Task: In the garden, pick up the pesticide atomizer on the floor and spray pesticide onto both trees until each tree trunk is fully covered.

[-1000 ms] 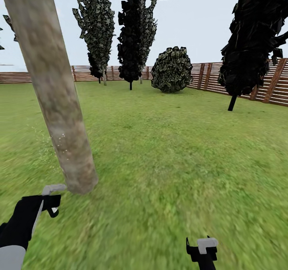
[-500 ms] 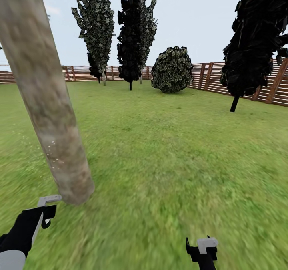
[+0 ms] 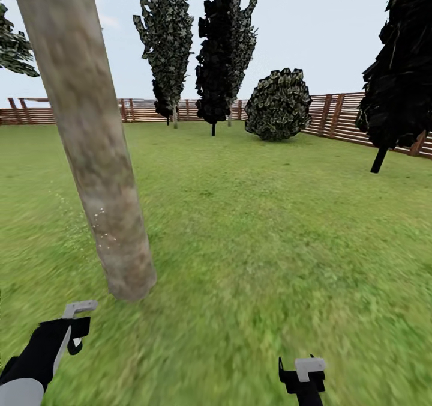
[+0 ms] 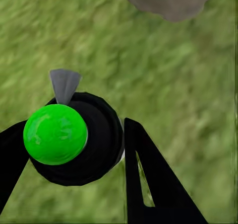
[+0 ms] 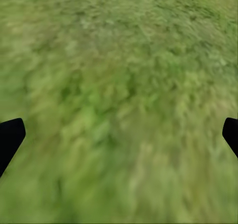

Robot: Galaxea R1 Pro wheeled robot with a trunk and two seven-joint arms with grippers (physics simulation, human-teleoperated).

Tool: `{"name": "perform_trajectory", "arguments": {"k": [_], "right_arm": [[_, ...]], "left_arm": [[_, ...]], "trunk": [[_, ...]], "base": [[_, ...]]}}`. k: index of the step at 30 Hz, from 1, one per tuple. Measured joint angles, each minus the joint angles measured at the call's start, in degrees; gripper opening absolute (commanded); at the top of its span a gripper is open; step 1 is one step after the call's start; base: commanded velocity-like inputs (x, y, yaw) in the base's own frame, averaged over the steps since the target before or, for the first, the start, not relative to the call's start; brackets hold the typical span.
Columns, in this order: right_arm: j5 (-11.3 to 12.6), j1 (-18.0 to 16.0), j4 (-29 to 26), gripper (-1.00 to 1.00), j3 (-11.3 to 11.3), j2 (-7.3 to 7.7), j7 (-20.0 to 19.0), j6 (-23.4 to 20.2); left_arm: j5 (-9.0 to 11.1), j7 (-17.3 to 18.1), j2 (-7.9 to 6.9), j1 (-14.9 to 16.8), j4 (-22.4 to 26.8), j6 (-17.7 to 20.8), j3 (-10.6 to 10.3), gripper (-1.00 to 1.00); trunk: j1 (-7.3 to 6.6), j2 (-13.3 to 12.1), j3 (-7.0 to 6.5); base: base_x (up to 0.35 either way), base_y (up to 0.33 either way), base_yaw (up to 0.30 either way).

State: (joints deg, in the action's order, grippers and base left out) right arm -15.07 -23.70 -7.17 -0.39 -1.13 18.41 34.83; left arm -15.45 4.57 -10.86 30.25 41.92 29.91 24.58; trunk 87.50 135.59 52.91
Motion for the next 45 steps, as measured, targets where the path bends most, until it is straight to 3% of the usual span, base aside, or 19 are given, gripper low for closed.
{"name": "perform_trajectory", "arguments": {"k": [3,6,17,29,45], "right_arm": [[0.01,0.01,-0.01,1.00,0.03,0.00,0.01,0.01],[0.01,0.01,-0.01,1.00,0.01,0.01,0.01,0.01],[0.00,0.00,-0.01,1.00,-0.02,-0.06,0.01,0.01],[0.00,-0.01,0.01,1.00,-0.02,-0.09,0.01,0.01],[0.00,0.00,0.00,1.00,-0.02,-0.09,0.00,0.01]], "left_arm": [[-0.10,-0.13,1.63,0.02,-0.02,-0.18,-0.06,-1.00],[-0.34,-0.09,2.04,0.03,0.03,-0.24,-0.07,-1.00],[-0.28,-0.18,2.08,0.03,0.40,-0.20,0.00,-1.00],[-0.35,-0.13,2.12,0.02,0.46,0.29,-0.09,-1.00],[-0.35,-0.20,2.12,0.02,0.44,0.68,-0.08,-1.00]], "trunk": [[0.00,0.00,0.00],[0.00,0.00,0.00],[0.01,0.00,0.00],[0.02,0.00,0.00],[-0.01,0.00,0.00]], "base": [[0.166,-0.212,0.030],[0.170,-0.226,0.005],[0.037,-0.253,0.012],[0.101,-0.227,0.245],[0.126,-0.229,0.104]]}}
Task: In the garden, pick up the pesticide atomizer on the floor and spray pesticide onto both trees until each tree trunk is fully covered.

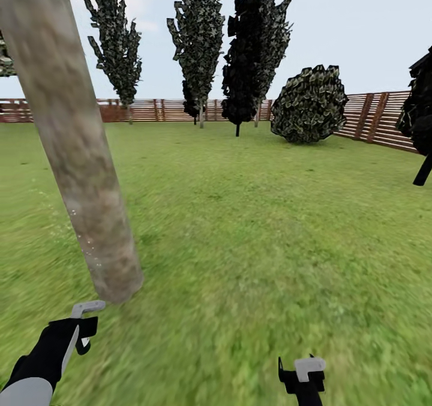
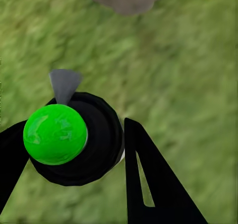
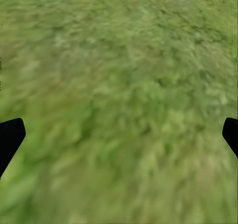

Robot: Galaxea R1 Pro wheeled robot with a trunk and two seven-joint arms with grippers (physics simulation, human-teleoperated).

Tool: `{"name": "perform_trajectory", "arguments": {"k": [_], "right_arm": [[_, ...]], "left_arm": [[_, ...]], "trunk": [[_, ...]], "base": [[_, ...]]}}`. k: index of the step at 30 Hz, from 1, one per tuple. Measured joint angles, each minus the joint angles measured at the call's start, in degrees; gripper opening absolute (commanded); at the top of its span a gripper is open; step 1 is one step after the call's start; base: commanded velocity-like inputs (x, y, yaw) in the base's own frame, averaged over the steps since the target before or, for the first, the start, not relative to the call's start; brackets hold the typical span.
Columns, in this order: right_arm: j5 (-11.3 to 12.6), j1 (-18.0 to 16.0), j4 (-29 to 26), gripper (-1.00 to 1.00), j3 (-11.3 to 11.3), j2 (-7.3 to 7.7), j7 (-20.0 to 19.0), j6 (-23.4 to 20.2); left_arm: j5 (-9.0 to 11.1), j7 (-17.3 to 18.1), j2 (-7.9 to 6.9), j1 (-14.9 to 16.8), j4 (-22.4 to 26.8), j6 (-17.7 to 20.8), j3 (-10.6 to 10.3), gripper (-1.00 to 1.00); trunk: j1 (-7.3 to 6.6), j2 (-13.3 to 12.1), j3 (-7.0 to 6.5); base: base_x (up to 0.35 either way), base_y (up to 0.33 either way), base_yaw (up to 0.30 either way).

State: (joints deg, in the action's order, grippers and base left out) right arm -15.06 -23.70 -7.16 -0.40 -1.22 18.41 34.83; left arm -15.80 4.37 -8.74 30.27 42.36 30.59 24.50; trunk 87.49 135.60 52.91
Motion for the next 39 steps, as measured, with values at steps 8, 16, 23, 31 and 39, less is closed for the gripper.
{"name": "perform_trajectory", "arguments": {"k": [8,16,23,31,39], "right_arm": [[0.00,0.00,0.00,1.00,0.00,0.00,0.00,0.00],[0.00,0.01,-0.01,1.00,0.00,0.01,0.00,0.01],[0.00,0.01,-0.01,1.00,0.00,0.01,0.00,0.00],[0.00,0.01,-0.01,1.00,0.00,0.01,0.00,0.00],[0.00,0.00,0.00,1.00,0.00,-0.02,0.00,0.00]], "left_arm": [[-0.03,0.00,0.00,0.00,0.08,0.00,0.00,-1.00],[0.05,0.00,0.01,0.01,0.07,0.05,0.00,-1.00],[0.06,0.00,-0.01,0.01,0.08,0.07,0.00,-1.00],[0.06,0.00,-0.05,0.01,0.07,0.09,0.09,-1.00],[0.05,0.00,0.00,0.00,0.09,0.10,0.09,-1.00]], "trunk": [[0.02,0.00,0.00],[0.02,0.00,0.00],[0.00,0.00,0.00],[0.00,0.00,0.00],[0.00,0.00,0.00]], "base": [[0.071,-0.260,0.274],[0.001,-0.274,0.047],[0.117,-0.257,0.000],[0.233,-0.194,0.000],[0.240,-0.186,0.103]]}}
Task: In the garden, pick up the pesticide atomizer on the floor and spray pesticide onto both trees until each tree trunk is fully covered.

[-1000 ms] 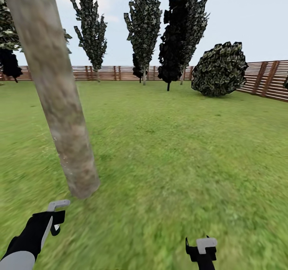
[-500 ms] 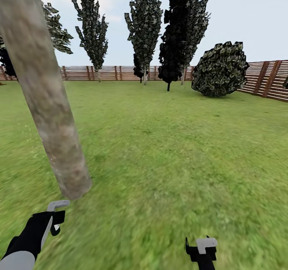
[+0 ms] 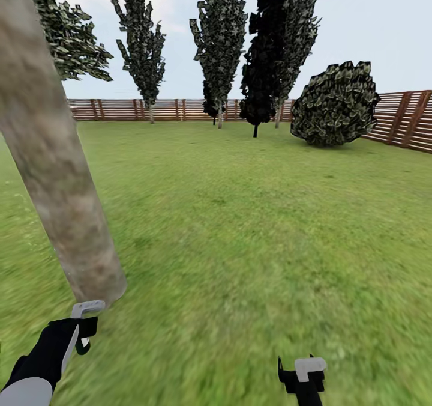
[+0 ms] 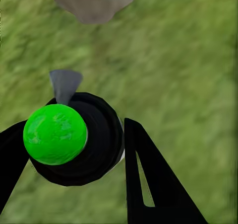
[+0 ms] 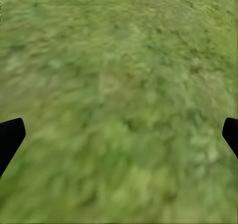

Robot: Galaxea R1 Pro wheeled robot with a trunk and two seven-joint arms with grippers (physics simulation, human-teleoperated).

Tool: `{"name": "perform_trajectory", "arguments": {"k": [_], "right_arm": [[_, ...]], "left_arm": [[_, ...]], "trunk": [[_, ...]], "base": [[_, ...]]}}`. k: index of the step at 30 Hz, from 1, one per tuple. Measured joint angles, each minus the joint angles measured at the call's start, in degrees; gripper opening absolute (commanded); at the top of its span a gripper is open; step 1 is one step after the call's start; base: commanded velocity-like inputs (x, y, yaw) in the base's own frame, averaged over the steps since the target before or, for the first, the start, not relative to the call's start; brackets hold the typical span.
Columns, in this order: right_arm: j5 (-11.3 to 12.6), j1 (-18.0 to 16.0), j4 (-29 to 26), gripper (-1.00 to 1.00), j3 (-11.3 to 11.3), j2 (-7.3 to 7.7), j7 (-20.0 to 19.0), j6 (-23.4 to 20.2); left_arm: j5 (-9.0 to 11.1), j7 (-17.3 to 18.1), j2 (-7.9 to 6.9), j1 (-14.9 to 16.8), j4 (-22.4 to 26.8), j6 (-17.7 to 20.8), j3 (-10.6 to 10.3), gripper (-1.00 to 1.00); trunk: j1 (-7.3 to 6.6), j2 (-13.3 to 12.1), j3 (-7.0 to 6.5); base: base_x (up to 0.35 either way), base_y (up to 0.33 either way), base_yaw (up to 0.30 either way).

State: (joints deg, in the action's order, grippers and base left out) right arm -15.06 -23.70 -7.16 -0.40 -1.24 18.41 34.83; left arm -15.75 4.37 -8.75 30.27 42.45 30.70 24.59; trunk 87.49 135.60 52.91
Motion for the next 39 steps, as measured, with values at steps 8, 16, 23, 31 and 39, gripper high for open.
{"name": "perform_trajectory", "arguments": {"k": [8,16,23,31,39], "right_arm": [[0.00,0.00,0.00,1.00,0.00,-0.01,-0.01,0.00],[0.00,0.00,0.00,1.00,0.00,-0.01,0.00,0.00],[0.01,0.01,-0.01,1.00,0.00,0.02,0.01,0.01],[0.00,0.01,-0.01,1.00,0.00,0.02,0.00,0.00],[0.00,0.01,-0.01,1.00,0.00,0.02,0.00,0.00]], "left_arm": [[0.01,0.00,0.00,0.00,0.00,0.00,-0.07,-1.00],[0.00,0.00,0.00,0.00,0.00,0.00,-0.06,-1.00],[0.08,0.00,0.01,0.01,-0.02,-0.02,-0.04,-1.00],[0.09,0.04,0.01,0.01,-0.02,-0.01,0.00,-1.00],[0.14,0.05,0.10,0.01,-0.10,-0.01,0.00,-1.00]], "trunk": [[0.02,0.00,0.00],[0.04,0.00,0.00],[0.01,0.00,0.00],[0.00,0.00,0.00],[0.00,0.00,0.00]], "base": [[0.143,-0.187,0.273],[-0.115,-0.229,0.276],[0.087,-0.262,0.057],[0.225,-0.207,0.001],[0.241,-0.195,0.004]]}}
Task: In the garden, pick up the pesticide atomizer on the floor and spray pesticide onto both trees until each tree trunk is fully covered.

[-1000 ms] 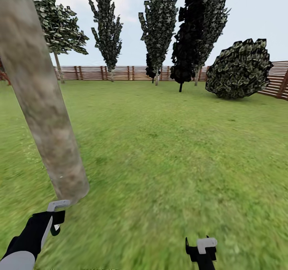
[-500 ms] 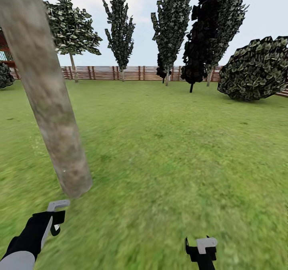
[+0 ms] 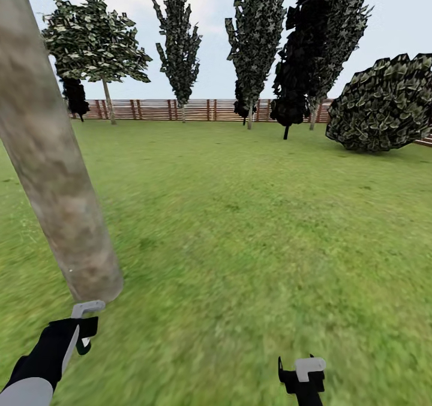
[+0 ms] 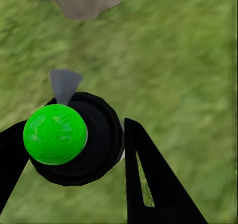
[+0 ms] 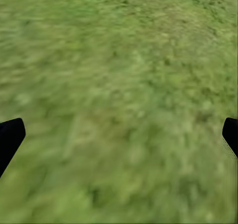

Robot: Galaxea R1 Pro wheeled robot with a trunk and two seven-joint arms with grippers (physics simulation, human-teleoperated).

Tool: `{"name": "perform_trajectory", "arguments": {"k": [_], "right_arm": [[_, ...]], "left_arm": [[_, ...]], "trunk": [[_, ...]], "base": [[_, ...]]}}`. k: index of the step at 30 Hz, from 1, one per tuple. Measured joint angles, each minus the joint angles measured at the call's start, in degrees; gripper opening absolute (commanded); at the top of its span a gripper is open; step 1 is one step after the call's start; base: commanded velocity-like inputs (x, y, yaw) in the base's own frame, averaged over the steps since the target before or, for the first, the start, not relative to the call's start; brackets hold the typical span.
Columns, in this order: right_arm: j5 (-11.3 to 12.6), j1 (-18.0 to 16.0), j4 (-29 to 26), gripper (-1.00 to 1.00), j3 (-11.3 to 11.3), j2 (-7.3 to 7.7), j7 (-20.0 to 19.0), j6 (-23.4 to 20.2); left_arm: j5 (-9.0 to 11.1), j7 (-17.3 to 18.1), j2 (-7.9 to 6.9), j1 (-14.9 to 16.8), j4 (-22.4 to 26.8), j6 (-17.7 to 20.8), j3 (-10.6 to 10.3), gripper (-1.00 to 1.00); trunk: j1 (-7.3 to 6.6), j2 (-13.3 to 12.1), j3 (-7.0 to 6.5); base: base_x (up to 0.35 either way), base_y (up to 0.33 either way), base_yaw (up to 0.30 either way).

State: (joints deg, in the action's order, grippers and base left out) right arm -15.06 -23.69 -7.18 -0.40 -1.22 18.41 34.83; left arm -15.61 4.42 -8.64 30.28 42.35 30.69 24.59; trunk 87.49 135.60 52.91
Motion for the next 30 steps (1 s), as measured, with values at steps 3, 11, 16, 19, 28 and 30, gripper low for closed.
{"name": "perform_trajectory", "arguments": {"k": [3,11,16,19,28,30], "right_arm": [[0.00,-0.01,0.01,1.00,0.00,0.00,0.00,0.00],[0.00,-0.01,0.01,1.00,0.00,-0.01,0.00,0.00],[-0.01,-0.01,0.01,1.00,0.00,-0.01,0.00,0.00],[0.00,0.00,0.00,1.00,0.01,0.00,0.00,0.02],[-0.01,0.00,0.00,1.00,0.07,0.23,0.08,0.07],[0.00,0.00,0.00,1.00,0.08,0.26,0.08,0.05]], "left_arm": [[-0.04,0.03,0.07,-0.02,0.01,0.01,-0.03,-1.00],[-0.02,0.03,0.07,-0.01,0.01,0.01,-0.02,-1.00],[-0.05,0.03,0.08,-0.01,0.01,0.01,0.00,-1.00],[0.09,0.03,0.25,0.00,0.04,-0.01,-0.16,-1.00],[-0.70,-0.05,-2.89,2.96,-0.48,0.05,-2.95,-1.00],[0.22,0.07,-6.39,3.54,-0.51,0.14,-3.19,-1.00]], "trunk": [[0.00,0.00,0.00],[0.00,0.00,0.00],[0.00,0.00,0.00],[0.02,0.00,0.00],[0.02,0.00,0.00],[0.02,0.00,0.00]], "base": [[0.241,-0.194,0.243],[0.241,-0.194,0.275],[0.221,-0.172,0.277],[0.039,-0.029,0.277],[0.003,-0.002,0.080],[0.000,0.000,0.000]]}}
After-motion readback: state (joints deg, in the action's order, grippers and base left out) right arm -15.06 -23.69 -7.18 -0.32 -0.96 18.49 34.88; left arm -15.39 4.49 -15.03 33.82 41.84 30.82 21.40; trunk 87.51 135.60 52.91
